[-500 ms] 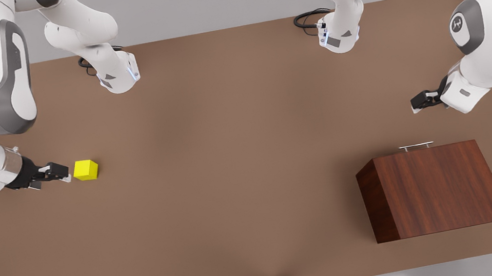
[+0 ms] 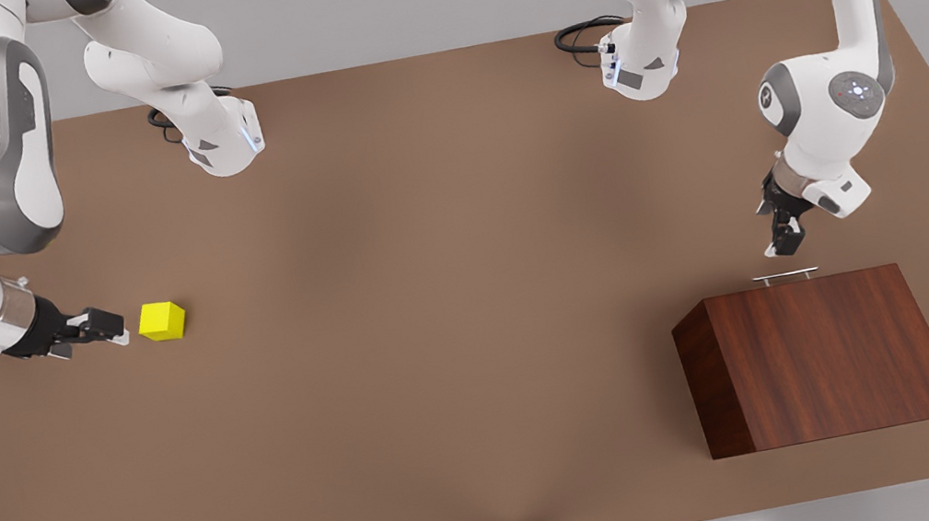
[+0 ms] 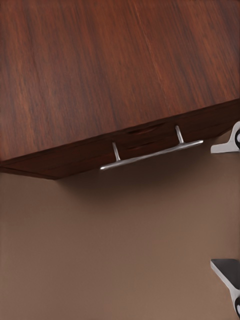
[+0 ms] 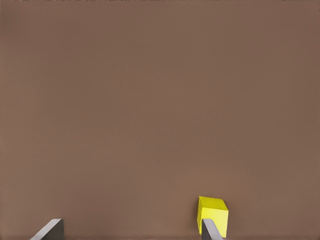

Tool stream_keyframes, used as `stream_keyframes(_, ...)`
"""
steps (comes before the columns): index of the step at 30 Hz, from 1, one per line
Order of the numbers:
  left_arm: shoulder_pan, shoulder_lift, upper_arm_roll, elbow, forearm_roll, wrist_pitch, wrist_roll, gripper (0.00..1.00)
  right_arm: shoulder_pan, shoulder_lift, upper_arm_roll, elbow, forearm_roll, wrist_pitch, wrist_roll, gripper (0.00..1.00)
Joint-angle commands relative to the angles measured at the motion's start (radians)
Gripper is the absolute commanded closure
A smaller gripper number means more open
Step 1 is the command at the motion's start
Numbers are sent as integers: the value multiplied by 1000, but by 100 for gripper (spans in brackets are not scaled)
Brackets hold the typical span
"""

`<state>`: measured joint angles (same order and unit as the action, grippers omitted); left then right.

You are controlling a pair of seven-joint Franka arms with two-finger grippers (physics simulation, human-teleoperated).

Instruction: Open the drawer with left arm, place the square in the middle with right arm, and place the square in the drawer with left arm

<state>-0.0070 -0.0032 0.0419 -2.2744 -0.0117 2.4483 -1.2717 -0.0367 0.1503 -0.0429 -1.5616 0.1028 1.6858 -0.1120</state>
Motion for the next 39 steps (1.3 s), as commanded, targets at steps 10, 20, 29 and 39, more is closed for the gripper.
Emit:
stream_keyframes(10,45,34,9,-31,6,107,2,0,-51,12,0,-190,-9,195,3,0)
stream_keyframes(20,53,80,13,-31,10,201,2,0,-137,222,-9,-347,-63,462,31,0)
stream_keyframes(29,56,118,16,-28,12,230,-77,0,-94,40,-6,-821,-72,776,103,0)
stream_keyframes(39,56,140,16,-28,13,248,-77,0,-173,45,-14,-831,-138,759,41,0)
